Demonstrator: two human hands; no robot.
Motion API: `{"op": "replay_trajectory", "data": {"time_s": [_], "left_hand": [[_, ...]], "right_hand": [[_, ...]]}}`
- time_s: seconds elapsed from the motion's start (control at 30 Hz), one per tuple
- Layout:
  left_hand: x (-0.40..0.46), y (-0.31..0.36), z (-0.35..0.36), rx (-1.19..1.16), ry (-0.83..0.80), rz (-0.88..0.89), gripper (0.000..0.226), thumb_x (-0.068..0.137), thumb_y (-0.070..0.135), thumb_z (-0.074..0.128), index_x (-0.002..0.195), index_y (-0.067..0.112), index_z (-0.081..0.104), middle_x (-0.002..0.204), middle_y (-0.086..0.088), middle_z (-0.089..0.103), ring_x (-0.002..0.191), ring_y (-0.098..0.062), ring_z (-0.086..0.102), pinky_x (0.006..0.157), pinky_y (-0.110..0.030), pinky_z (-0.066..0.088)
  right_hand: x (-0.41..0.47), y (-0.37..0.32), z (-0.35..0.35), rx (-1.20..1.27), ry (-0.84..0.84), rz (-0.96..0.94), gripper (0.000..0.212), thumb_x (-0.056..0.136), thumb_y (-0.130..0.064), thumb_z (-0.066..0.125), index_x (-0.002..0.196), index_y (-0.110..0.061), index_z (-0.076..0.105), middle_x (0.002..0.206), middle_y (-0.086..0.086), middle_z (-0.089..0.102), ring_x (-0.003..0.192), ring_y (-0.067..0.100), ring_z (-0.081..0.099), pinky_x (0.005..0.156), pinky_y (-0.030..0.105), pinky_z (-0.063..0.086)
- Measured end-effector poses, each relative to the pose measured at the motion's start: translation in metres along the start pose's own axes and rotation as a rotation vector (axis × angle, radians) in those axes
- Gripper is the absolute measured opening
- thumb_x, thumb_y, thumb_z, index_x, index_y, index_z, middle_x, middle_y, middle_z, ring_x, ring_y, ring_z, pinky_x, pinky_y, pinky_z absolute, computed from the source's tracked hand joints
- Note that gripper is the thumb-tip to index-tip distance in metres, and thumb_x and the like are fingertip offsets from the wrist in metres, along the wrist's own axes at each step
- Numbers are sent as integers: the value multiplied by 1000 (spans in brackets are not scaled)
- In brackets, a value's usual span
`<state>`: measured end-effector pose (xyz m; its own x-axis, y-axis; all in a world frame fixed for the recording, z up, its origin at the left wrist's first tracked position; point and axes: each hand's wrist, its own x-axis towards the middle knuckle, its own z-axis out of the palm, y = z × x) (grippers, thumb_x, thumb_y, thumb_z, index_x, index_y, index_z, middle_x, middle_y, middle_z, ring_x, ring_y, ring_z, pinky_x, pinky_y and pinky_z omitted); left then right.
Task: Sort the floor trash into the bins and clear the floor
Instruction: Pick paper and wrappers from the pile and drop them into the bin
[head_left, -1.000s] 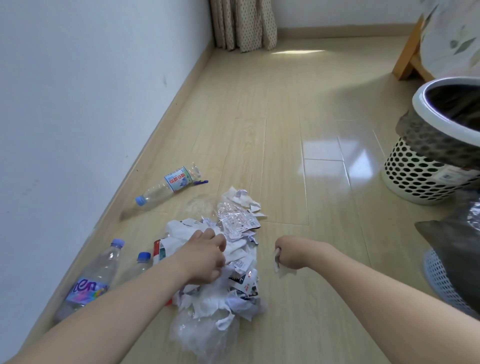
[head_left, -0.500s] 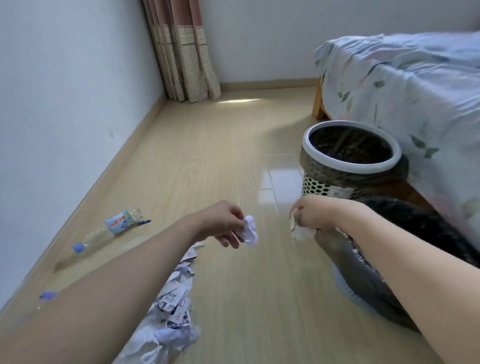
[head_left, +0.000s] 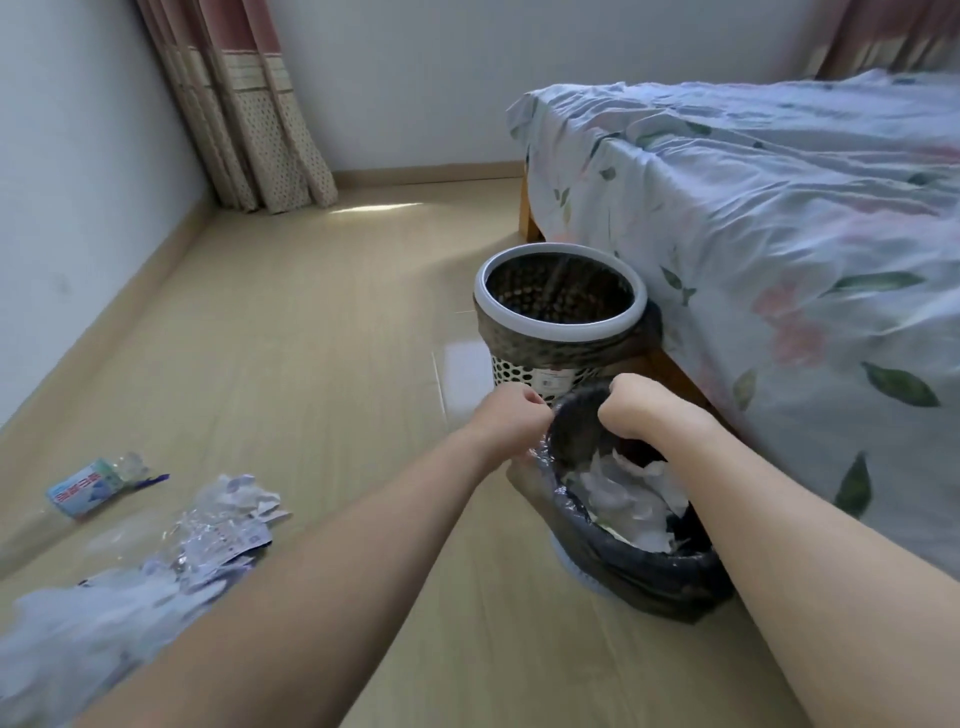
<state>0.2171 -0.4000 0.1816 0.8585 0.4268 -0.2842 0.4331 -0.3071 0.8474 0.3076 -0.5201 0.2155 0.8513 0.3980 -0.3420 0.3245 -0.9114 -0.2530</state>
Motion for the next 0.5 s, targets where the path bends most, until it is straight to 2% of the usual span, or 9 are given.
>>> {"op": "replay_trajectory", "data": {"time_s": [0.07,0.17,0.23,0.3,0.4,0.5], "left_hand": [[-7,-17,-37,110,39,11,20,85,10,45,92,7,64,88,-11,65,78,-26,63,66,-35,56],[-31,-65,-105,455,92,-1,24,87,12,46,100,10,65,97,-5,67,86,-22,61,76,-32,50],[-54,-108,-148,672,80,-76,26,89,13,46,107,13,64,110,-5,66,99,-23,60,83,-30,48],[-76,-152,-180,794,37,-161,28,90,13,46,111,12,64,115,-6,65,105,-24,58,84,-28,46],[-115,-220,-211,860,-53,-265,25,88,12,47,105,12,65,112,-6,66,96,-21,56,75,-26,42],[-151,-268,-227,857,-160,-350,25,88,15,47,106,19,63,112,-1,64,98,-17,58,79,-26,46]], "right_hand": [[2,-26,14,54,54,-91,31,92,-11,46,121,-4,57,117,13,60,104,29,58,78,30,45],[-4,-79,53,104,19,-263,28,88,-12,47,113,-6,59,114,11,62,103,28,58,84,33,49],[-16,-118,89,93,-77,-359,30,87,-14,46,114,-9,58,115,9,60,104,26,57,84,32,48],[-32,-149,128,50,-209,-431,34,88,-19,46,121,-13,56,122,8,58,111,26,55,89,32,46],[-61,-188,192,15,-404,-496,36,90,-23,48,125,-16,54,128,6,57,116,25,54,93,31,45],[-90,-213,252,-16,-597,-508,35,90,-21,51,122,-9,57,123,10,61,108,26,58,87,31,46]]}}
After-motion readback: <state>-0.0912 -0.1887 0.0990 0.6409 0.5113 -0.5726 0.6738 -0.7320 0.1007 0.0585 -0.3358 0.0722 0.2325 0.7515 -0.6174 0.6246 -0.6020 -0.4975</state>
